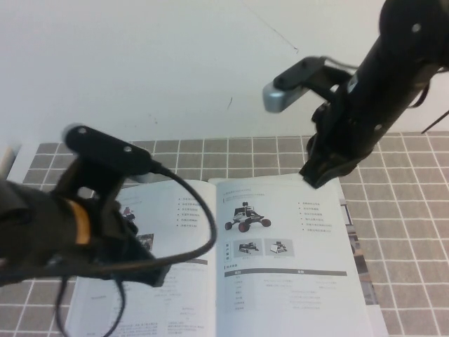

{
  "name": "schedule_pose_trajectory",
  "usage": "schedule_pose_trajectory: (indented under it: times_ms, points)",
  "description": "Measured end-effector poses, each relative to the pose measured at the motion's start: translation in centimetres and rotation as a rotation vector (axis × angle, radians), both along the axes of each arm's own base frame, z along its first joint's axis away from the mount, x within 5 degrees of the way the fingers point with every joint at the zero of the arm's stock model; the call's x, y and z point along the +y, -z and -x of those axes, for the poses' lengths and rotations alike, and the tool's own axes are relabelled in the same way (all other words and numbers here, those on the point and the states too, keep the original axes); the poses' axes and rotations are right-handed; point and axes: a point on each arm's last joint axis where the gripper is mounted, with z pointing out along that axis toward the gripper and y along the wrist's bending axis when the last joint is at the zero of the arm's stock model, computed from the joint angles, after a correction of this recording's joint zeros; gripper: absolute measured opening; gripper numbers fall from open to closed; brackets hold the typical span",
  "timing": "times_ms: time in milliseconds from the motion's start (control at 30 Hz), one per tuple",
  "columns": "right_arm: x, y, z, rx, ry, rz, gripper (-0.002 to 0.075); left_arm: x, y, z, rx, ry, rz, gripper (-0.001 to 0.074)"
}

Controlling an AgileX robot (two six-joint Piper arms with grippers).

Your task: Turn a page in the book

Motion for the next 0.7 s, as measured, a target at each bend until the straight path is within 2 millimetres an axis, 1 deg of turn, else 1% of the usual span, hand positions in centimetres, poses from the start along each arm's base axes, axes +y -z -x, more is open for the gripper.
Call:
schedule_pose_trajectory:
  times_ms: [100, 200, 300, 367, 400, 433, 467, 567, 633, 700]
  points:
    - [-1.8, -3.4, 1.3, -0.110, 0.043, 0.059, -0.0001, 1.6, -2.4, 2.5, -0.033, 0.026, 0.055, -0.0004]
    - [-3.5, -6.3, 2.8, -0.193, 0.090, 0.093, -0.0001, 3.2, -4.1, 4.5, -0.084, 0.035, 0.090, -0.0004]
    - [-4.9, -8.8, 4.7, -0.262, 0.114, 0.082, -0.0001, 4.4, -5.1, 6.2, -0.157, 0.044, 0.142, -0.0004]
    - [-5.7, -9.7, 5.9, -0.286, 0.125, 0.079, -0.0001, 5.3, -5.3, 7.3, -0.219, 0.054, 0.184, -0.0004]
    - [-6.3, -10.3, 6.9, -0.304, 0.141, 0.075, -0.0001, 5.8, -5.1, 7.9, -0.244, 0.059, 0.199, -0.0004]
    - [-6.8, -10.4, 7.6, -0.307, 0.152, 0.082, -0.0001, 6.2, -4.8, 8.5, -0.265, 0.063, 0.214, -0.0004]
    - [-7.6, -10.8, 8.7, -0.323, 0.170, 0.085, -0.0001, 6.7, -4.6, 9.1, -0.287, 0.065, 0.228, -0.0004]
    - [-9.4, -10.7, 11.5, -0.335, 0.204, 0.101, -0.0001, 7.6, -3.4, 10.4, -0.322, 0.072, 0.254, -0.0004]
    - [-10.5, -10.0, 13.5, -0.328, 0.225, 0.101, -0.0002, 8.1, -2.2, 11.0, -0.322, 0.072, 0.267, -0.0004]
    - [-11.5, -8.8, 15.4, -0.321, 0.232, 0.093, -0.0001, 8.2, -1.0, 11.5, -0.307, 0.068, 0.295, -0.0004]
